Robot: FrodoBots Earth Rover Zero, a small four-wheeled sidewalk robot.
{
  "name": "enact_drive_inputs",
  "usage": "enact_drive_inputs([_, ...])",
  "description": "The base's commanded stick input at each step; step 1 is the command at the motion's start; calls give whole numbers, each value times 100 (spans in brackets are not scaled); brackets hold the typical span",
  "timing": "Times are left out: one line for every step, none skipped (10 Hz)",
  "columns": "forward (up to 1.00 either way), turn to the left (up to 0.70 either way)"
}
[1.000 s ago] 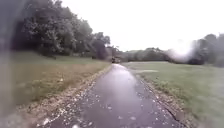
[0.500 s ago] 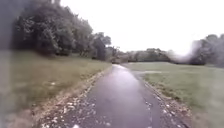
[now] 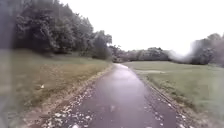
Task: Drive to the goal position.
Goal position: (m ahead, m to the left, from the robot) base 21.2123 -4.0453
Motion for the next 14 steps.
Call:
enact_drive_inputs([70, 0])
enact_drive_inputs([70, -3])
enact_drive_inputs([70, -6])
enact_drive_inputs([70, -13])
enact_drive_inputs([70, -15])
enact_drive_inputs([70, -16])
enact_drive_inputs([70, -16])
enact_drive_inputs([70, -16])
enact_drive_inputs([70, -16])
enact_drive_inputs([70, -16])
enact_drive_inputs([70, 0])
enact_drive_inputs([70, 0])
enact_drive_inputs([70, 0])
enact_drive_inputs([70, 0])
